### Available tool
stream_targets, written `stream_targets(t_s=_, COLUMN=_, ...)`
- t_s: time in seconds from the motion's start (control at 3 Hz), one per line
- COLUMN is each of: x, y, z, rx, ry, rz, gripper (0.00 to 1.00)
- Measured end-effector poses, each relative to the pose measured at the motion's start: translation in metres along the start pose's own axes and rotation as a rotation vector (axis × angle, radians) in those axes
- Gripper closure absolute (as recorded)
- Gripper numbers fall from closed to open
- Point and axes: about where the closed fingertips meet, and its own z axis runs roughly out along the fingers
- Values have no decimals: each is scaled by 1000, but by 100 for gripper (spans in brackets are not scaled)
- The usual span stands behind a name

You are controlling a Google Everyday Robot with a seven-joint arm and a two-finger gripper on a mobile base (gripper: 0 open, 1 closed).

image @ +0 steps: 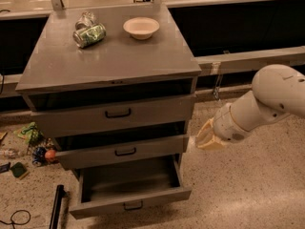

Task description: Close bottom drawer

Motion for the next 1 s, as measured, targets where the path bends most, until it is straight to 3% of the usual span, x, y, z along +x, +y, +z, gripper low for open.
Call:
stream_targets(t_s=0.33, x=1, y=-1, z=1, rx=1, ry=-2, rz=3, gripper=100)
stream_targets(t_s=0.67, x=15, y=4, z=46, rx=-33, ry=-53, rz=58, gripper=100)
stream_targets(t_s=1.0, x=47, y=9, z=144, rx=-100, ry=-146, rz=47, gripper=100)
